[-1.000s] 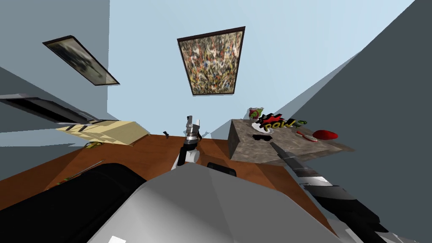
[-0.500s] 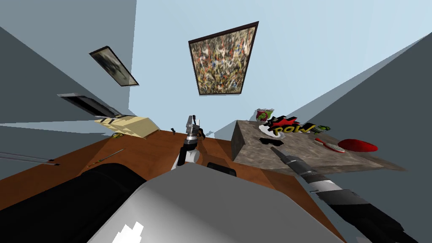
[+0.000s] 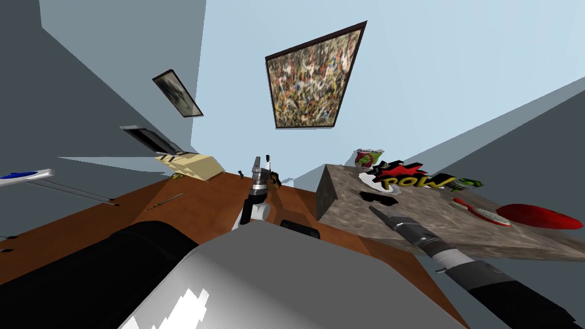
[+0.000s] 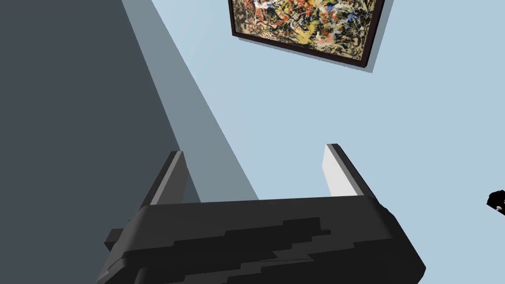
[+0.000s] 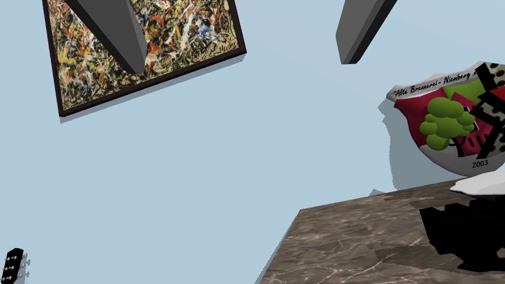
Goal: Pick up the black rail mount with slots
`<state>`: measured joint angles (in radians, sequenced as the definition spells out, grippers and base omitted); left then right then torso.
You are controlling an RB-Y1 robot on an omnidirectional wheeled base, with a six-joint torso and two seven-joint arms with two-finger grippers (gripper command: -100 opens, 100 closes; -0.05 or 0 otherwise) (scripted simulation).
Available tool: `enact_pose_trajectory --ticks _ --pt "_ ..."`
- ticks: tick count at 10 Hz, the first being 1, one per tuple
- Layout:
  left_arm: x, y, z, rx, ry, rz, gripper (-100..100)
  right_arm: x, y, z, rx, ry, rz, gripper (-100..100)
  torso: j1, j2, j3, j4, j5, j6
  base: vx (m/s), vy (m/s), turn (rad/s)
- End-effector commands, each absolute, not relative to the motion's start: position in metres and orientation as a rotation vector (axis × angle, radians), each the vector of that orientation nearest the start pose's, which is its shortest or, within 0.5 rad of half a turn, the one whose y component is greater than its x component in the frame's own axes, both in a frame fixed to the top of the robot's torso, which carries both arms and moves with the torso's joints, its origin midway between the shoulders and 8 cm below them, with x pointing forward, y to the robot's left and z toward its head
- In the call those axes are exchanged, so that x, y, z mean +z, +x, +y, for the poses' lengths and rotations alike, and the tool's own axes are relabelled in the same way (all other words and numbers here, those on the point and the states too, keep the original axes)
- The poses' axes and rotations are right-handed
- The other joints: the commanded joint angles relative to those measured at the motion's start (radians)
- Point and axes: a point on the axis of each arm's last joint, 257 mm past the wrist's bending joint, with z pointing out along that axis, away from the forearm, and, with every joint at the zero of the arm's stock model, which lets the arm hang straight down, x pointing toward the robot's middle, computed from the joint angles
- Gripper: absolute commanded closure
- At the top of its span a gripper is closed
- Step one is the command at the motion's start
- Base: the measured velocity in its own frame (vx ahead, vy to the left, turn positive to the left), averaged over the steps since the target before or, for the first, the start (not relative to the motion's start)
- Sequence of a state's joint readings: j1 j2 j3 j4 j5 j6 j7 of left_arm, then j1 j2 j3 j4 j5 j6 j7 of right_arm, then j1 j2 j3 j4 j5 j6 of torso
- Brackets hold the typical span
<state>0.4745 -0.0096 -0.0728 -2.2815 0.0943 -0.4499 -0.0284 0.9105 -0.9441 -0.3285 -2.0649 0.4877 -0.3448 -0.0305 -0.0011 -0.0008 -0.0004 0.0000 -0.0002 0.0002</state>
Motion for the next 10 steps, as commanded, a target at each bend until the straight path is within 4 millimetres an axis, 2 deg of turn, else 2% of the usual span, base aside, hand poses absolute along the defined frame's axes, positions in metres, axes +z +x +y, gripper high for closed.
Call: enact_pose_trajectory --ticks 1,2,3,4,5,7,8,10 --pt "0.023 0.356 0.264 -1.414 -0.743 0.576 0 -0.184 0.314 -0.412 0.298 -0.115 1.887 -100 0.0 0.0 0.0 0.0 0.0 0.0 0.015 -0.006 0.09" --pt "0.023 0.356 0.264 -1.414 -0.743 0.576 0 -0.195 0.309 -0.424 0.244 -0.179 1.935 -100 0.0 0.0 0.0 0.0 0.0 0.001 0.02 -0.006 0.164" --pt "0.023 0.356 0.264 -1.414 -0.743 0.576 0 -0.195 0.309 -0.423 0.244 -0.185 1.937 -100 0.0 0.0 0.0 0.0 0.0 0.0 0.016 -0.008 0.108" --pt "0.023 0.356 0.264 -1.414 -0.743 0.576 0 -0.205 0.303 -0.435 0.192 -0.252 1.983 -100 0.0 0.0 0.0 0.0 0.0 0.001 0.021 -0.012 0.177" --pt "0.023 0.356 0.264 -1.414 -0.743 0.576 0 -0.205 0.304 -0.435 0.191 -0.26 1.985 -100 -0.001 0.0 0.0 0.0 0.0 0.0 0.018 -0.017 0.091" --pt "0.023 0.356 0.264 -1.414 -0.743 0.576 0 -0.224 0.29 -0.459 0.097 -0.393 2.07 -100 -0.001 -0.001 0.0 0.0 0.0 0.0 0.031 -0.032 0.222" --pt "0.023 0.356 0.264 -1.414 -0.743 0.576 0 -0.225 0.292 -0.459 0.09 -0.419 2.076 -100 -0.003 -0.002 -0.001 0.0 -0.001 0.0 0.029 -0.037 0.086" --pt "0.023 0.356 0.264 -1.414 -0.743 0.576 0 -0.243 0.276 -0.485 0.003 -0.56 2.156 -100 -0.002 -0.001 -0.001 0.0 -0.001 0.0 0.027 -0.047 0.206"
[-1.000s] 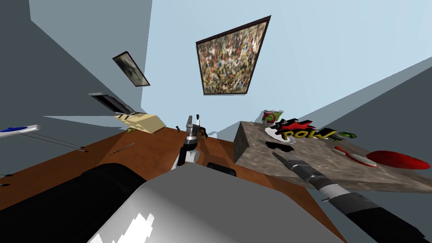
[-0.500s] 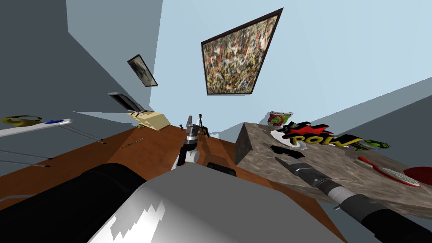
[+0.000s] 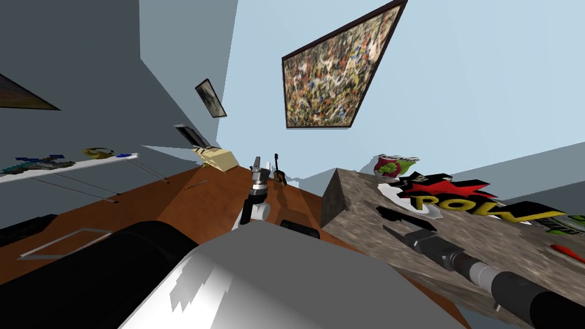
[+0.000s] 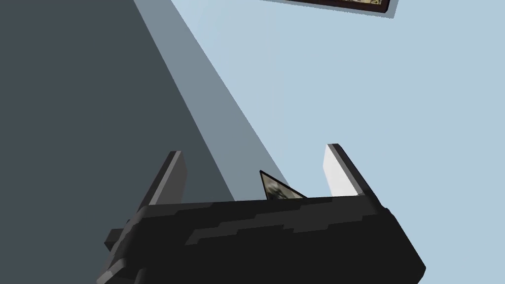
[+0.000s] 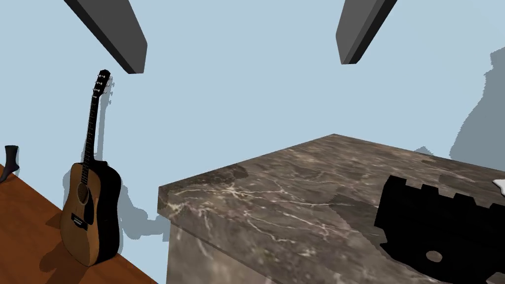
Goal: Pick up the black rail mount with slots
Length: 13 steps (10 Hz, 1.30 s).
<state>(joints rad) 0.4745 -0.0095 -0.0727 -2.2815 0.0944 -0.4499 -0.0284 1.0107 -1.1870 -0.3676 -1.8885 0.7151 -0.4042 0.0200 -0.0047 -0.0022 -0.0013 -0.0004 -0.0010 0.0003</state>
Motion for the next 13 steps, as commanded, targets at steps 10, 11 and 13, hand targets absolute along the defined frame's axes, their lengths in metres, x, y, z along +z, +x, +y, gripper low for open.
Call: enact_pose_trajectory --ticks 10,11,13 --pt "0.023 0.356 0.264 -1.414 -0.743 0.577 0 -0.282 0.22 -0.566 -0.216 -1.091 2.358 -100 -0.001 -0.001 -0.001 0.0 0.0 0.0 0.035 -0.061 0.128" --pt "0.023 0.356 0.265 -1.413 -0.743 0.577 0 -0.286 0.21 -0.578 -0.238 -1.165 2.383 -100 0.0 -0.001 -0.001 0.0 0.0 0.001 0.037 -0.045 0.096" --pt "0.023 0.356 0.264 -1.414 -0.743 0.577 0 -0.292 0.189 -0.6 -0.269 -1.299 2.43 -100 0.0 -0.002 -0.001 0.0 0.0 0.001 0.057 -0.076 0.164"
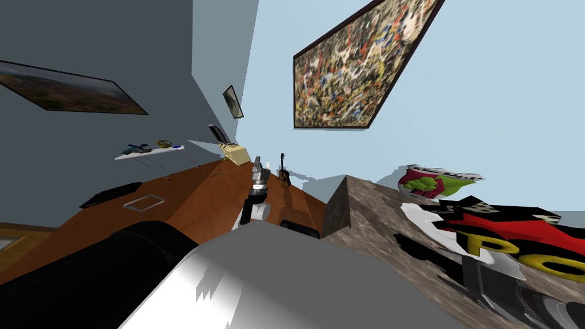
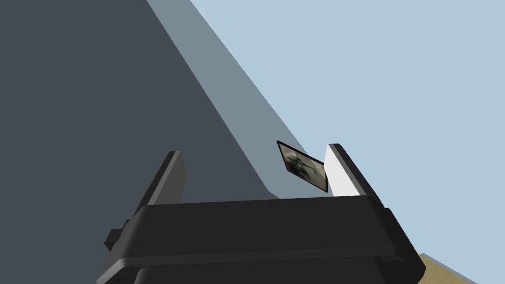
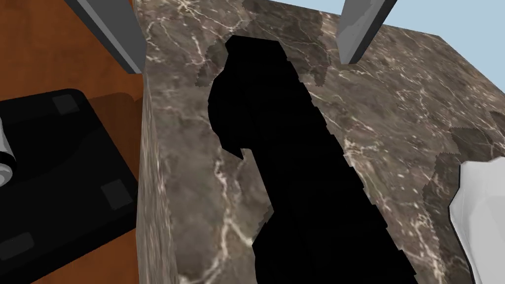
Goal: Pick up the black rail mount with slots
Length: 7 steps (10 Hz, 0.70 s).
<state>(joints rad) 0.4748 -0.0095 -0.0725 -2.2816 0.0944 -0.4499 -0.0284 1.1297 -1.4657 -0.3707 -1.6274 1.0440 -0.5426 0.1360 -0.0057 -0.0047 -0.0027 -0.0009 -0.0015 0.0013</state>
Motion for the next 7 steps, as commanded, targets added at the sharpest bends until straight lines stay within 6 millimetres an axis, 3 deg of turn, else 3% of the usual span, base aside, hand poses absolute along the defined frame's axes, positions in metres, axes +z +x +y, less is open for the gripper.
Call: enact_pose_trajectory --ticks 1,4,5,6,7 --pt "0.023 0.356 0.265 -1.414 -0.743 0.577 0 -0.295 0.179 -0.609 -0.276 -1.358 2.452 -100 0.0 0.0 0.0 0.0 0.0 0.0 0.05 -0.08 0.152" --pt "0.023 0.356 0.265 -1.413 -0.743 0.577 0 -0.304 0.149 -0.624 -0.264 -1.488 2.508 -100 0.0 0.0 0.0 0.0 0.0 0.0 0.05 -0.078 0.119" --pt "0.023 0.356 0.265 -1.413 -0.743 0.577 0 -0.302 0.155 -0.622 -0.27 -1.461 2.497 -100 0.001 0.0 0.0 0.0 0.0 0.0 0.024 -0.026 0.017" --pt "0.023 0.356 0.265 -1.413 -0.743 0.577 0 -0.303 0.154 -0.622 -0.268 -1.468 2.498 0 0.004 0.002 0.001 0.0 0.001 0.001 0.005 -0.006 -0.001" --pt "0.023 0.356 0.265 -1.414 -0.743 0.576 0 -0.306 0.143 -0.629 -0.272 -1.464 2.5 -100 0.005 0.003 0.002 0.001 0.001 0.001 0.056 0.016 -0.005"
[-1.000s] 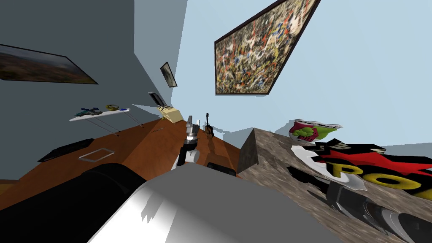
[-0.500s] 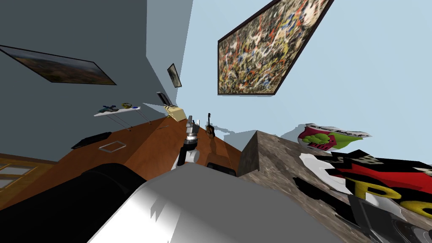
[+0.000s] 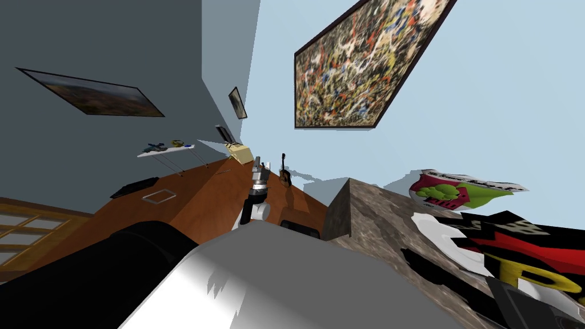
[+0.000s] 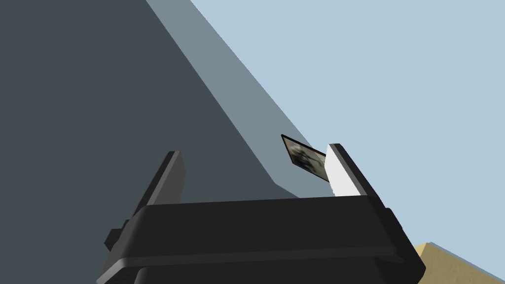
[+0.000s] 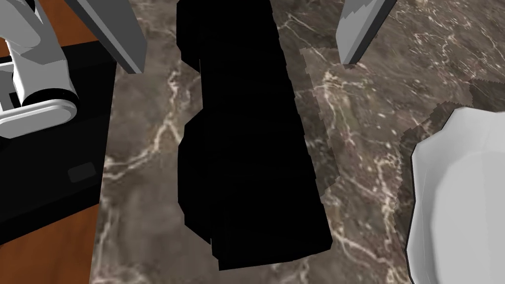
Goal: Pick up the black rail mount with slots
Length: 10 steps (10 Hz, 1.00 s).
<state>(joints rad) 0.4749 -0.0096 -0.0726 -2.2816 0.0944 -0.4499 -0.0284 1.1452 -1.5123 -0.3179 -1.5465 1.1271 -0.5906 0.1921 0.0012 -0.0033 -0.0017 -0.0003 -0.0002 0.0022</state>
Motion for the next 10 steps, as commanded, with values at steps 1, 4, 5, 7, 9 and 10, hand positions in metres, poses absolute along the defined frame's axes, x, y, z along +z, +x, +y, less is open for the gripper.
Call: enact_pose_trajectory --ticks 1,4,5,7,9,10 --pt "0.023 0.356 0.265 -1.414 -0.743 0.577 0 -0.306 0.143 -0.629 -0.273 -1.469 2.498 -100 0.0 0.0 0.0 0.0 0.0 0.0 0.056 0.03 -0.012" --pt "0.023 0.356 0.265 -1.414 -0.743 0.576 0 -0.312 0.127 -0.638 -0.275 -1.467 2.499 -100 0.001 -0.001 -0.001 0.0 0.0 0.0 0.066 0.024 -0.007" --pt "0.023 0.356 0.265 -1.414 -0.743 0.576 0 -0.315 0.121 -0.64 -0.275 -1.472 2.495 -100 0.001 -0.002 -0.001 -0.001 0.0 0.0 0.066 0.02 -0.008" --pt "0.023 0.356 0.265 -1.414 -0.743 0.576 0 -0.32 0.109 -0.644 -0.274 -1.475 2.492 -100 0.001 -0.001 -0.001 -0.001 0.0 0.0 0.067 0.023 -0.007" --pt "0.023 0.356 0.264 -1.414 -0.743 0.576 0 -0.326 0.098 -0.647 -0.27 -1.477 2.489 -100 0.002 -0.001 -0.001 -0.001 0.0 0.0 0.071 0.032 -0.008" --pt "0.023 0.356 0.265 -1.414 -0.743 0.576 0 -0.323 0.103 -0.646 -0.27 -1.475 2.491 -100 0.001 -0.002 -0.001 -0.001 0.001 0.0 0.033 0.008 -0.004"
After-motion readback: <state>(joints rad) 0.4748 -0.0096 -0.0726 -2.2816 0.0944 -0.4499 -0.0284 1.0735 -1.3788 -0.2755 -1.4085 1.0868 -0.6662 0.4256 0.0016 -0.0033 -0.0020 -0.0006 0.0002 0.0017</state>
